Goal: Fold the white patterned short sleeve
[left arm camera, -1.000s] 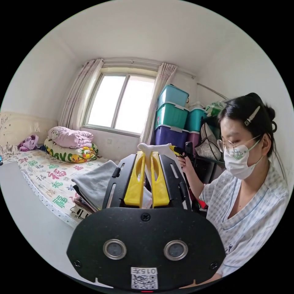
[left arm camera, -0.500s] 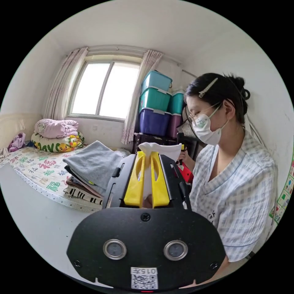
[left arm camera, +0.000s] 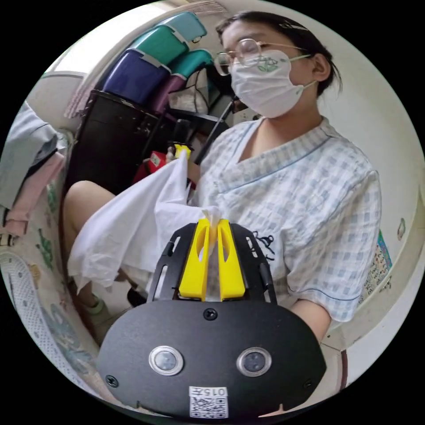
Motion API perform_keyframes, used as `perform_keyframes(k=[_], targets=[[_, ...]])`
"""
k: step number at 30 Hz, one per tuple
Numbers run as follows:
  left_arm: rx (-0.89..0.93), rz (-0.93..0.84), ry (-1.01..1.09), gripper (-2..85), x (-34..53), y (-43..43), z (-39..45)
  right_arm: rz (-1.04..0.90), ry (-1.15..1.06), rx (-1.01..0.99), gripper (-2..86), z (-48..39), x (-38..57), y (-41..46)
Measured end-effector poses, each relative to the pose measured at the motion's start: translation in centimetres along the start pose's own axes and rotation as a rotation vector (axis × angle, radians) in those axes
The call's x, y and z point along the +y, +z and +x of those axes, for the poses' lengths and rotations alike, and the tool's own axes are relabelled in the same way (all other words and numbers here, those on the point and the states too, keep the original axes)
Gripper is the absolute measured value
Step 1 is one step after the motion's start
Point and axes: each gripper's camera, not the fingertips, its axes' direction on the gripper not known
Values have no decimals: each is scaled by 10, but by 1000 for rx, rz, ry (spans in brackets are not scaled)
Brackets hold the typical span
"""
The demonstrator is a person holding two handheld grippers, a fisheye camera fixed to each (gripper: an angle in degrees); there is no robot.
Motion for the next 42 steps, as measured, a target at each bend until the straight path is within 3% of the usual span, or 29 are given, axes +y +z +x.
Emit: perform_keyframes(k=[3, 5, 12, 17, 22, 24, 28, 31, 33, 35, 42], targets=[[150, 57, 73, 7, 2, 17, 18, 40, 25, 8, 4, 15, 8, -23], [116, 83, 76, 7, 6, 14, 28, 74, 56, -11, 4, 32, 11, -40], [84, 62, -144, 8, 38, 14, -7, 62, 23, 13, 5, 41, 2, -67], [266, 178, -184, 8, 52, 12, -52, 90, 39, 9, 5, 53, -1, -87], [8, 240, -16, 9, 42, -21, -15, 85, 45, 37, 5, 56, -6, -104], [-5, 281, 80, 10, 41, -23, -7, 96, 49, 40, 5, 61, -8, -112], [315, 425, 131, 10, 40, 4, -49, 104, 55, 33, 5, 71, -12, -121], [593, 384, 25, 9, 30, 49, -81, 93, 58, 22, 5, 77, -19, -123], [649, 314, -42, 9, 26, 66, -90, 84, 51, 20, 5, 77, -23, -125], [616, 321, -124, 9, 29, 64, -98, 79, 50, 29, 5, 76, -24, -129], [131, 297, -421, 12, 62, 32, -103, 80, 86, 47, 5, 79, -22, -141]])
